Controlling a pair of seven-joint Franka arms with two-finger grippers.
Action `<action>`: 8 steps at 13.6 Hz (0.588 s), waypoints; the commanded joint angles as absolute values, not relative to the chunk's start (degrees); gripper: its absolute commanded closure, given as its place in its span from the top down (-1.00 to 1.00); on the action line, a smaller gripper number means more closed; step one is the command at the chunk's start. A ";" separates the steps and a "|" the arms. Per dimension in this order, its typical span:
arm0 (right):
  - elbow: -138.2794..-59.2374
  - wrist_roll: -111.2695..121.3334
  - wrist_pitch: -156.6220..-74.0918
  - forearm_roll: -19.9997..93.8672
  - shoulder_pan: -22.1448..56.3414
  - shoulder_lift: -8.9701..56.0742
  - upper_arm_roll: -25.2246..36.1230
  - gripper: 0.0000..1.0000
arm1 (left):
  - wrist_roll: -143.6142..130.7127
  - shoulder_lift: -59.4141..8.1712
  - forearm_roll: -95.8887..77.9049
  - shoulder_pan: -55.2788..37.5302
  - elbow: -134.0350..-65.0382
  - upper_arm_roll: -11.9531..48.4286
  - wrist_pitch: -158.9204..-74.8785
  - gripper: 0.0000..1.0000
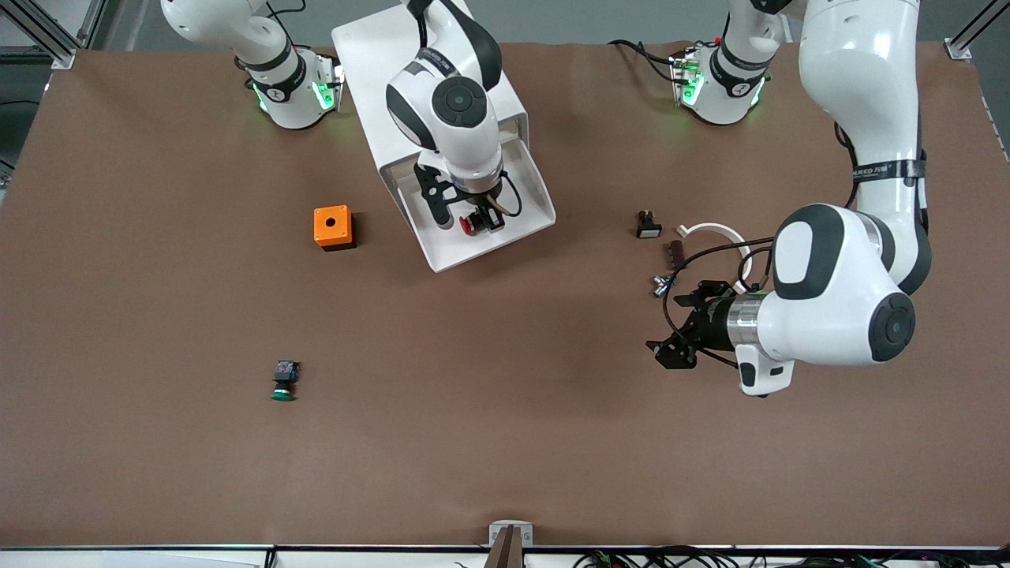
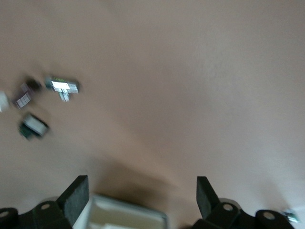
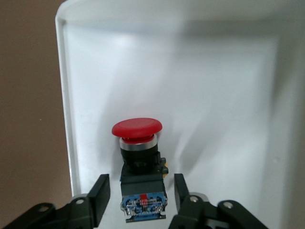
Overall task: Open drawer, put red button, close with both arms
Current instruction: 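Lower the red button into the open drawer and open the right gripper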
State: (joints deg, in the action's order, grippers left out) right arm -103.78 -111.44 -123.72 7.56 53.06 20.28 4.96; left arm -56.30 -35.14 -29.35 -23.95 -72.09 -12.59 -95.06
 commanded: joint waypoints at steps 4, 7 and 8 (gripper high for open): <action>-92.75 -93.48 -108.23 7.64 44.59 19.34 5.98 1.00 | -46.34 -34.63 -22.94 -31.36 -74.26 -11.87 -100.44 0.99; -86.33 -69.15 -96.90 7.56 37.82 18.81 6.59 1.00 | -44.65 -36.55 -21.36 -37.51 -75.41 -11.87 -105.11 0.99; -84.66 -62.99 -93.72 7.65 34.92 18.81 6.77 1.00 | -44.65 -37.43 -21.36 -39.36 -75.41 -11.78 -105.29 0.99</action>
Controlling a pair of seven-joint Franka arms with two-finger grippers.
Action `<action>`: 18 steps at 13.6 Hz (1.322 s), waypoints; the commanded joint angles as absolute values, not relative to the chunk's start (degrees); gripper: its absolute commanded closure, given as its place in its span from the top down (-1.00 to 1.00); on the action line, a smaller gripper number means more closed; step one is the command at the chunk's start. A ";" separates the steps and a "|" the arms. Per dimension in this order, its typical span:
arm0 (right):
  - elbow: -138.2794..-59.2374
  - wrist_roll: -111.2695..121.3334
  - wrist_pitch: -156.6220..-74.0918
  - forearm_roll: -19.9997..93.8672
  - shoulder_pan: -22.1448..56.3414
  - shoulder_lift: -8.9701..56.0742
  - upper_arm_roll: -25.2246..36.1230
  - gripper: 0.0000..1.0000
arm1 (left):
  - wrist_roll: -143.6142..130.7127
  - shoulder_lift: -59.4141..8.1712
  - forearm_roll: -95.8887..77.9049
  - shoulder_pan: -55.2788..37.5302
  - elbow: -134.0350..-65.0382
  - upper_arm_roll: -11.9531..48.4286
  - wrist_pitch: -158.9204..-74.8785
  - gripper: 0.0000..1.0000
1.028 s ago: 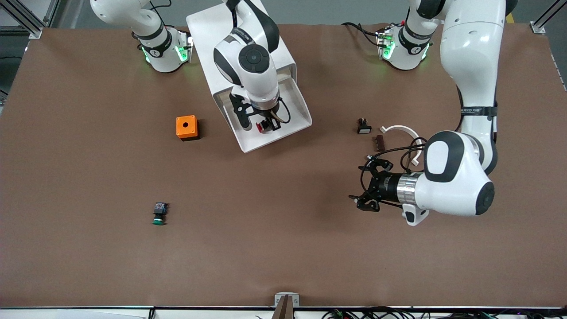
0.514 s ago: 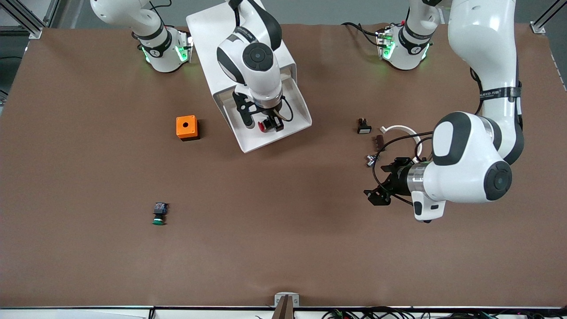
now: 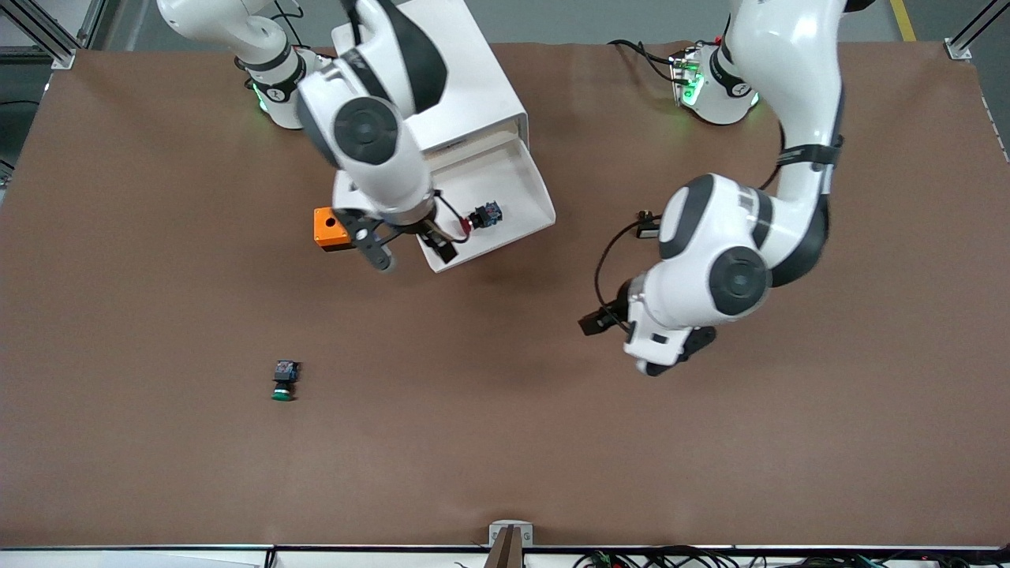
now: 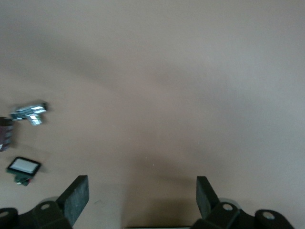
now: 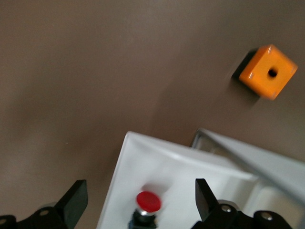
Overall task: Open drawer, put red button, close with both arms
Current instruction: 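Push the drawer shut with the left gripper while the right gripper withdraws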
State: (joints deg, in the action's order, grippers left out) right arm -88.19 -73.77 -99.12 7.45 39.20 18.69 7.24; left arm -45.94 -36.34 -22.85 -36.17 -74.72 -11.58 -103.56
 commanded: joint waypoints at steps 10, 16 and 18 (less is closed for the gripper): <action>-82.62 -10.76 -81.65 2.46 10.39 14.59 6.94 1.00 | -53.69 -40.69 -22.24 -52.91 -80.33 -7.92 -112.85 0.99; -80.69 6.23 -81.65 0.79 -0.07 14.41 7.03 1.00 | -62.73 -40.43 -22.24 -53.00 -81.65 1.04 -112.41 0.99; -79.46 6.68 -81.39 0.79 -1.32 14.50 7.12 1.00 | -66.86 -40.34 -22.24 -53.00 -81.83 3.77 -112.41 0.99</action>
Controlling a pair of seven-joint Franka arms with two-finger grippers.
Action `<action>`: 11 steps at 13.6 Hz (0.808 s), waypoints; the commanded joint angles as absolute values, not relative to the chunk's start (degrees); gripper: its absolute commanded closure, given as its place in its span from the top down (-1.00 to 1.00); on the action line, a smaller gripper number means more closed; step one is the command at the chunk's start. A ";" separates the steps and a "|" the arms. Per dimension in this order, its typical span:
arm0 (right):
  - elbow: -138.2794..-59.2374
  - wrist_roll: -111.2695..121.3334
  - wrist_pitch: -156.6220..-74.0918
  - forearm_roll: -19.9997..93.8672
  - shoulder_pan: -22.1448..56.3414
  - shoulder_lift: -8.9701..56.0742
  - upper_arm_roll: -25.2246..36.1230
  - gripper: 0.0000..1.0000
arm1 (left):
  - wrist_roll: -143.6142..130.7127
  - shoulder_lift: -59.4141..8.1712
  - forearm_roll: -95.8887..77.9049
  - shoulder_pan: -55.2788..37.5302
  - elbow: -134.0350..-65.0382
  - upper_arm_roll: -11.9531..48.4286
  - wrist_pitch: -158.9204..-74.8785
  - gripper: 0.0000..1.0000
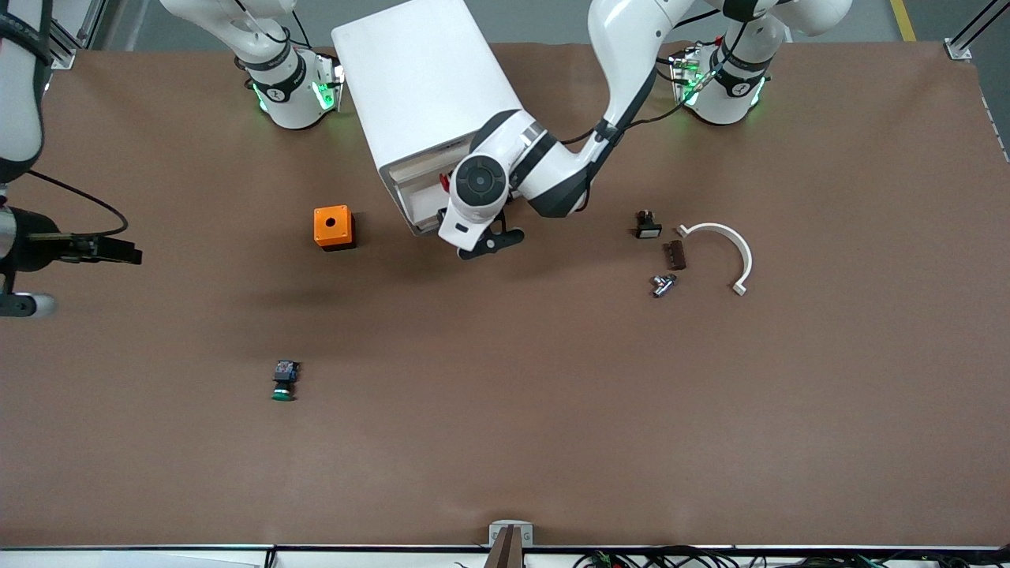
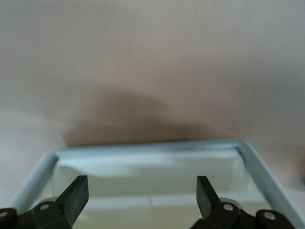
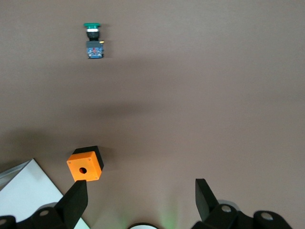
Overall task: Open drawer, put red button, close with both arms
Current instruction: 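Push the drawer shut with the left gripper while the right gripper withdraws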
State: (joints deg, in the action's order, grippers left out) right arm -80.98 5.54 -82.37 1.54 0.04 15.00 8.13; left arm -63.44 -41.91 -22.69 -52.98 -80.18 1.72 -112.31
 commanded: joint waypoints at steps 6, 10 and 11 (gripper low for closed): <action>-74.62 5.46 -78.93 0.96 -1.93 14.59 6.94 1.00 | -71.46 -39.03 -21.36 -51.60 -82.00 5.02 -111.63 0.99; -75.84 2.37 -77.26 0.97 -1.41 11.26 6.50 1.00 | -70.49 -34.64 -15.85 -41.43 -81.30 0.97 -108.63 1.00; -78.02 2.37 -77.52 1.14 -1.49 9.16 6.50 1.00 | -69.36 -33.06 -11.82 -38.53 -81.30 1.05 -108.55 0.99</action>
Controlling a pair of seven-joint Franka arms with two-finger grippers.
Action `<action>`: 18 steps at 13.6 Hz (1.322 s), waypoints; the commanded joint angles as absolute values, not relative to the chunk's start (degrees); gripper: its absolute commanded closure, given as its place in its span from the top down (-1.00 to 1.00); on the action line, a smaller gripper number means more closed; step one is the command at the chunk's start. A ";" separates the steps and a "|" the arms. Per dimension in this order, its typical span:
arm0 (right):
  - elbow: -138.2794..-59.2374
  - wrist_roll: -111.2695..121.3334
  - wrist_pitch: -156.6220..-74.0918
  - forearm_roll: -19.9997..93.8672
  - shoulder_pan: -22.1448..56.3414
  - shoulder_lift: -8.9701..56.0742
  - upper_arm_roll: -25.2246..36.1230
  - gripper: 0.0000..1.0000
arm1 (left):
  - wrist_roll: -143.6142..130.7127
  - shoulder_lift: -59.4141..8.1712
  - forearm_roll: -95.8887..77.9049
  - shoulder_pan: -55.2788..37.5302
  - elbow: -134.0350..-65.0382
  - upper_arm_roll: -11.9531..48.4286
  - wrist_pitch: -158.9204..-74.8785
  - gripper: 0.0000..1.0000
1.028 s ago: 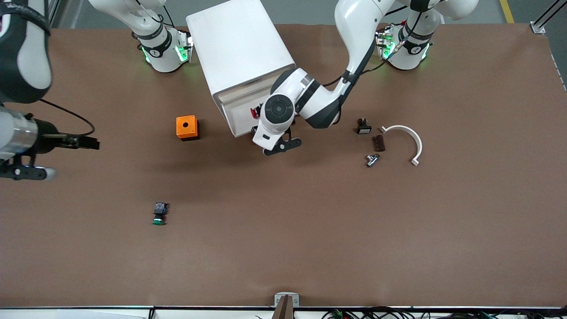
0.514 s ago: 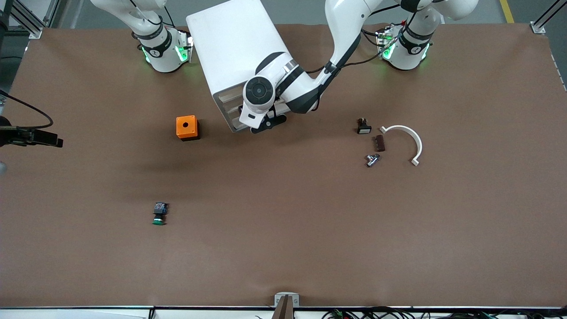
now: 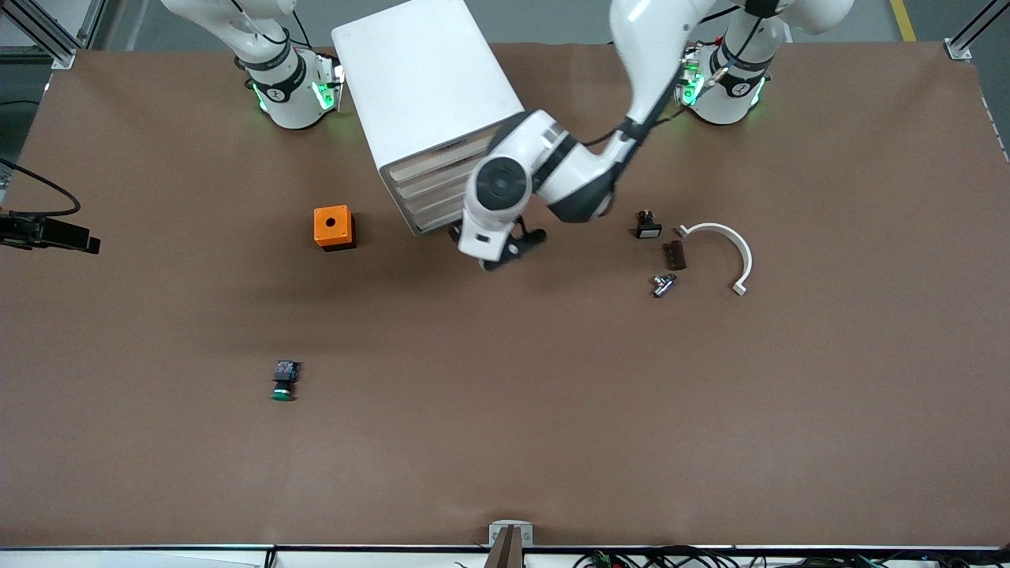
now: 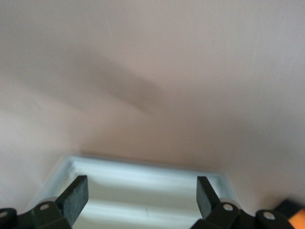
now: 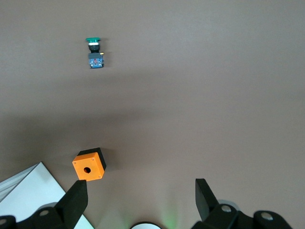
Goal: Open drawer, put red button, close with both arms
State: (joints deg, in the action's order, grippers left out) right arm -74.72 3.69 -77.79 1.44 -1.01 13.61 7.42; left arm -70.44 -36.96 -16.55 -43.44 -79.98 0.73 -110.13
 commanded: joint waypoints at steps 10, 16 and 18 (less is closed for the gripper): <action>-94.57 2.46 -84.99 0.97 -0.44 -6.94 6.68 1.00 | -39.51 -16.80 -1.23 -13.21 -81.39 0.97 -95.20 1.00; -94.39 3.34 -86.92 -1.14 0.18 -7.03 6.42 1.00 | -18.12 -8.89 2.55 -5.37 -81.56 1.05 -90.10 0.99; -94.31 3.34 -87.10 -1.14 0.00 -7.03 6.42 1.00 | -15.31 -3.46 2.46 -4.13 -85.66 1.40 -89.04 1.00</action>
